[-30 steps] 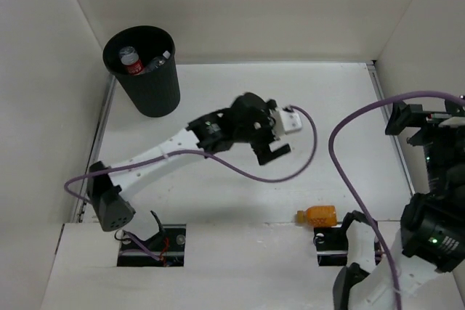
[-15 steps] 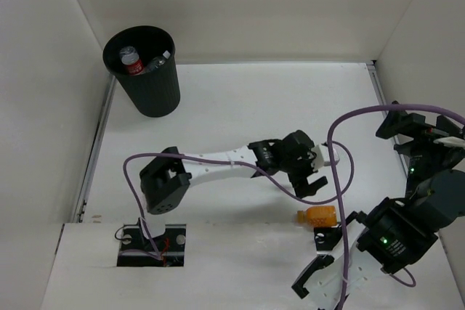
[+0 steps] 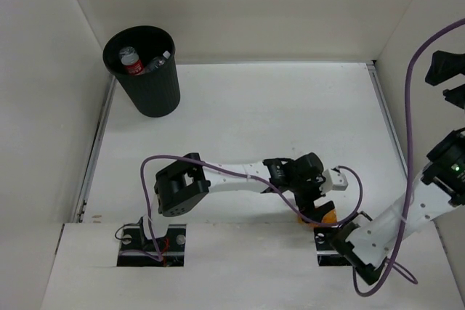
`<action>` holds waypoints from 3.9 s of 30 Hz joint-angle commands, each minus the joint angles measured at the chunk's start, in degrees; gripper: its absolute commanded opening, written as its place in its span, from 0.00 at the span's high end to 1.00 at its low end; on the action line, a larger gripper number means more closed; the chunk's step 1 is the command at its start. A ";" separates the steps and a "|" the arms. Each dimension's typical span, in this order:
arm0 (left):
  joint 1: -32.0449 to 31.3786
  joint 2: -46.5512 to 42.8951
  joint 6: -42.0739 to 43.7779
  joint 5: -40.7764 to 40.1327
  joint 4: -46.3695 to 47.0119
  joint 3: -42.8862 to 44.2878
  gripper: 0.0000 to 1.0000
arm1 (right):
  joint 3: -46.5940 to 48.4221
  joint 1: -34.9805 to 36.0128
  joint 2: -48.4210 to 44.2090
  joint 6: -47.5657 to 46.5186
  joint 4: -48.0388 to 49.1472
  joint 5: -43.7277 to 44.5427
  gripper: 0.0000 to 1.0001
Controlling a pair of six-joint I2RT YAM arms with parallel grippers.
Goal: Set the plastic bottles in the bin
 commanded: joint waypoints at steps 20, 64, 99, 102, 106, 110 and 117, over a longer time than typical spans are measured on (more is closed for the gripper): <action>-2.67 13.23 -0.38 -3.41 8.55 5.85 0.48 | 9.04 -21.24 3.02 20.33 16.31 -28.66 0.00; 76.17 -19.12 19.05 -2.54 0.46 21.87 0.96 | -21.46 32.81 0.47 -15.85 -2.38 0.86 0.00; 86.27 -44.23 15.27 -10.88 -4.10 11.04 0.00 | -23.74 37.29 -7.61 -22.37 -11.79 7.80 0.00; 88.29 -52.58 14.66 -11.24 -5.94 8.59 0.00 | -24.88 37.47 -8.06 -21.15 -13.20 9.46 0.00; 93.65 -64.09 11.41 -10.45 -6.65 0.78 0.00 | -29.27 35.98 -9.90 -18.60 -10.49 10.61 0.00; 99.10 -72.19 9.12 -8.25 -6.21 -7.23 0.00 | -32.79 31.15 -13.32 -15.87 -5.30 6.67 0.00; 112.62 -79.58 0.78 -4.48 -4.46 -12.33 0.00 | -35.33 28.15 -15.61 -12.79 -4.15 -0.20 0.00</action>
